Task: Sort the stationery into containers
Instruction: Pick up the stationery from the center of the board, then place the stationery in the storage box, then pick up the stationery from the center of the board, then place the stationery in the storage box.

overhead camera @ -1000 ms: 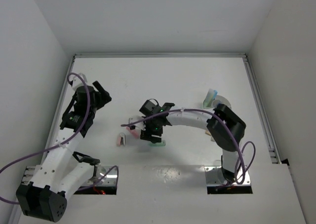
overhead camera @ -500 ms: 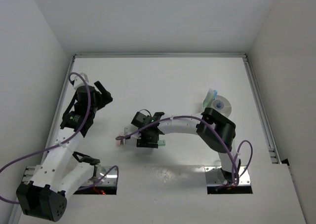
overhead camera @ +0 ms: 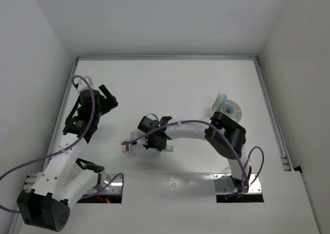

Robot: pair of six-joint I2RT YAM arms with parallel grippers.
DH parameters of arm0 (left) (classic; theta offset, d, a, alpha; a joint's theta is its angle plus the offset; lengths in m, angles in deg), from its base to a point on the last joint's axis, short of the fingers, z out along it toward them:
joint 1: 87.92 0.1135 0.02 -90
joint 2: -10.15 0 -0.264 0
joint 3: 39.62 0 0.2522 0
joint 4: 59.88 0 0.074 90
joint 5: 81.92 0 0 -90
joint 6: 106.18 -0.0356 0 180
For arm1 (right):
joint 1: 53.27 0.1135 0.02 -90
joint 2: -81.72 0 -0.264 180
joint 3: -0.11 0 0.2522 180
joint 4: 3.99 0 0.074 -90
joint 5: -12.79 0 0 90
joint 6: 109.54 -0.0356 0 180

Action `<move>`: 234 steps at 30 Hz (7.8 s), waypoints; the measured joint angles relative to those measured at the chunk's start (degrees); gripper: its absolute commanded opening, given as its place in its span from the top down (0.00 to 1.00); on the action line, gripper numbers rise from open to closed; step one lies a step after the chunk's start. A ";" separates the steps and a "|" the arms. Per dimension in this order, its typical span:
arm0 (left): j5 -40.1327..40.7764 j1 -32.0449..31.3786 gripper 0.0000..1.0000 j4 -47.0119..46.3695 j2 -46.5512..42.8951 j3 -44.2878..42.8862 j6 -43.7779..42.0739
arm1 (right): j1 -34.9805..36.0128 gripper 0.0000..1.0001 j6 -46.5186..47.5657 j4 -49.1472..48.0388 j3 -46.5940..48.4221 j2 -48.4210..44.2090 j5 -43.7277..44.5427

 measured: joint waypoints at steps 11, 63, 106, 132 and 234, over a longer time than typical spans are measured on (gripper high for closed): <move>-6.51 0.00 0.22 -1.22 0.90 0.31 -1.14 | -11.91 1.00 1.31 -30.82 -13.22 -24.76 33.48; -17.31 0.00 0.22 -3.21 2.73 0.85 -2.38 | -58.97 0.79 -13.62 -34.45 -29.35 -33.83 16.55; 1.73 3.28 0.08 1.11 -0.13 1.40 3.50 | -13.81 0.27 -8.68 -4.20 9.18 -2.49 -25.44; 8.44 5.57 0.11 2.19 -5.22 1.40 7.34 | -2.97 0.41 -25.31 -6.25 24.59 14.86 3.87; -9.81 5.60 0.17 -1.53 -0.87 1.60 3.37 | -69.57 0.45 -25.40 -44.00 -35.60 -35.87 -2.19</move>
